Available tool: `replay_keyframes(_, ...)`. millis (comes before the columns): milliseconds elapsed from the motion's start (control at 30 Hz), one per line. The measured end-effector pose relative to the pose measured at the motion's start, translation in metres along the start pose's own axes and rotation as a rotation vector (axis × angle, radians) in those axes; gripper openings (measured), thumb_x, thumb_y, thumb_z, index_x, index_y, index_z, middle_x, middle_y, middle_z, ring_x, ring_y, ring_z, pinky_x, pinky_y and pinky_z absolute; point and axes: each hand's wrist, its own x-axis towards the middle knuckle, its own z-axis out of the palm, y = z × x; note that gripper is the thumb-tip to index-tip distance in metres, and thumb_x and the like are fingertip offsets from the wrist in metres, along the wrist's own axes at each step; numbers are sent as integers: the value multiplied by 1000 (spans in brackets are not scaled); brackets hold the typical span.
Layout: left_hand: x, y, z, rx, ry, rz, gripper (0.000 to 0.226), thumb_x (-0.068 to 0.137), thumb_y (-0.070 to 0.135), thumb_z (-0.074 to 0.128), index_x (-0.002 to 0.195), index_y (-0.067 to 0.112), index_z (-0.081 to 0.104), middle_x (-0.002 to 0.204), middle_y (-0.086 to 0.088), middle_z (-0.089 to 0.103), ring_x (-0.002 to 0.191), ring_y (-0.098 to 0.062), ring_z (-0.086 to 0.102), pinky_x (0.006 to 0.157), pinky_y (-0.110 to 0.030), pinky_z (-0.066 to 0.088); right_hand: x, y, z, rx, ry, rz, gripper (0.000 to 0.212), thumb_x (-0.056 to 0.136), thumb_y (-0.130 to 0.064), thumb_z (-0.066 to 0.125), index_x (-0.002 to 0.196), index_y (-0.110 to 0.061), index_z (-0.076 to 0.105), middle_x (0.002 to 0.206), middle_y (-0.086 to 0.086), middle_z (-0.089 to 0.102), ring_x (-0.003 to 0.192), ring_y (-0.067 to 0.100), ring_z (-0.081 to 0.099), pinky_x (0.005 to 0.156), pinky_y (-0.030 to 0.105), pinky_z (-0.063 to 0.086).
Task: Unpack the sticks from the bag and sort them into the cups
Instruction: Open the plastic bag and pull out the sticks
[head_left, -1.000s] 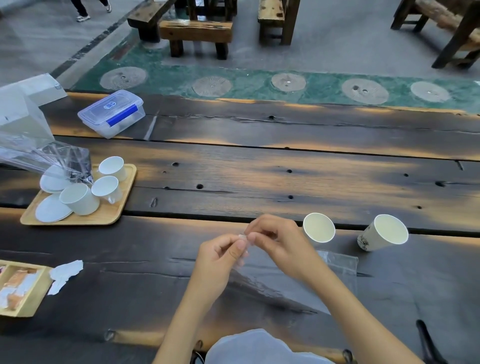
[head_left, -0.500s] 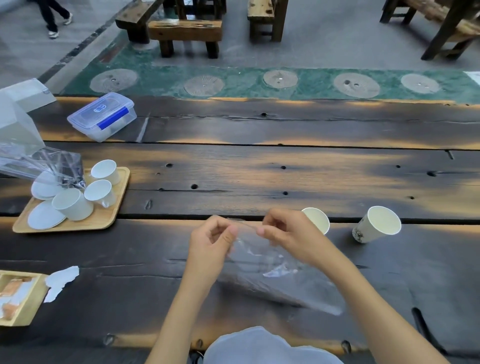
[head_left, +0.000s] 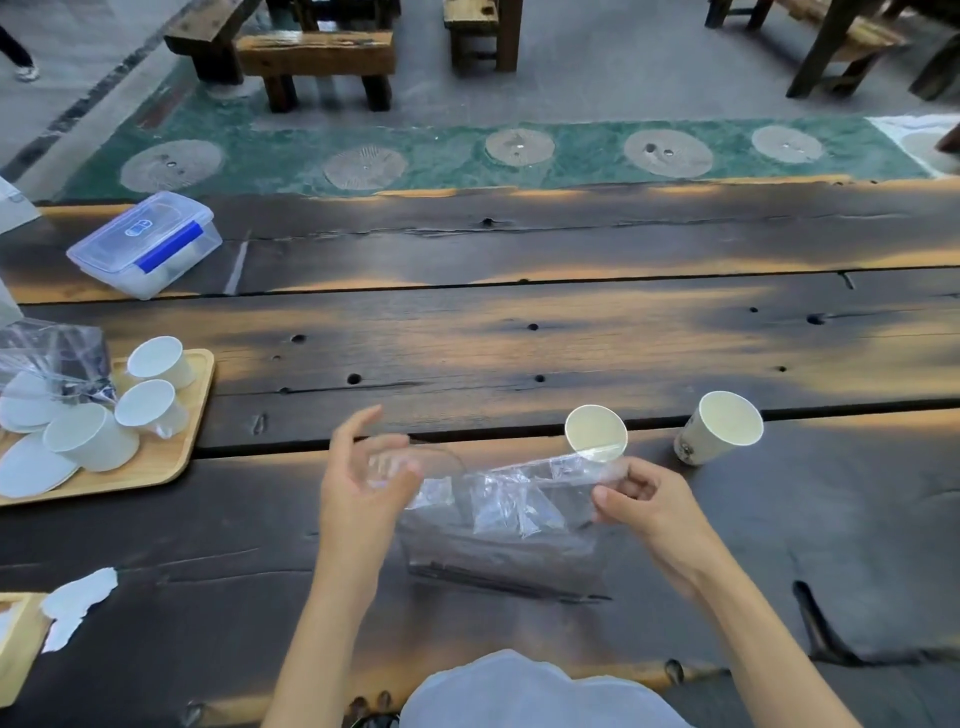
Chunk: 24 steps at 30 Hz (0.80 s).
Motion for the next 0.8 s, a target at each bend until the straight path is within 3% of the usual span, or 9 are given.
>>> replay_keyframes(100,7,3,-7,359,-121,250,42,80,6,76,104,39,67,102,16,64,95,2,59,77,-17,48,1,-2,7,-27,17,-51,16,86,2,66,82,14,57,65,9,61,64,22,54,66,32,48)
replay_keyframes(200,15,-1,-8,510,-138,379,24,81,5,75,85,28,74,79,13,68,83,-6,63,68,-21,49,3,-5,11,-44,20,-76,16,88,-1,67,79,10,59,65,7,61,64,21,53,65,33,44)
replay_keyframes(333,20,0,-6,229,57,103,14,84,4,73,81,18,74,75,0,73,69,-2,64,63,-13,50,5,-9,11,-3,76,-69,17,85,-7,73,86,7,65,71,4,64,69,22,52,68,41,40)
replay_keyframes(400,23,-3,-9,351,58,163,16,82,9,76,90,21,72,87,2,71,75,-3,63,69,-22,51,6,-13,13,2,54,-85,33,82,-14,75,92,15,61,74,6,63,71,22,52,66,39,42)
replay_keyframes(533,30,-4,-5,897,-147,571,63,75,25,81,133,26,56,122,6,56,110,-15,50,92,-33,38,4,-21,20,-37,-33,-135,68,76,-38,79,90,22,49,75,12,49,70,21,44,61,33,40)
replay_keyframes(600,33,-2,2,994,-265,645,60,76,32,80,132,27,59,117,6,61,106,-18,53,88,-34,37,5,-23,22,-69,-61,-150,44,82,-24,74,83,16,55,71,7,53,65,17,52,59,25,43)
replay_keyframes(667,36,-3,8,951,-368,697,28,84,35,69,108,22,72,97,7,67,89,-20,60,75,-38,48,5,-26,23,-97,-70,-138,19,88,-7,70,73,0,60,65,-4,57,61,10,56,58,19,43)
replay_keyframes(733,38,-4,11,804,-387,660,18,90,30,60,87,18,73,81,9,67,76,-16,59,66,-39,51,5,-26,22,-99,-58,-138,22,90,0,66,70,-6,59,62,-10,59,59,7,55,58,18,43)
replay_keyframes(800,40,-4,12,650,-340,555,11,91,18,64,83,17,72,78,12,67,73,-8,60,66,-36,50,5,-26,18,-100,-29,-129,14,90,3,64,76,0,62,62,-7,60,57,7,54,58,18,45)
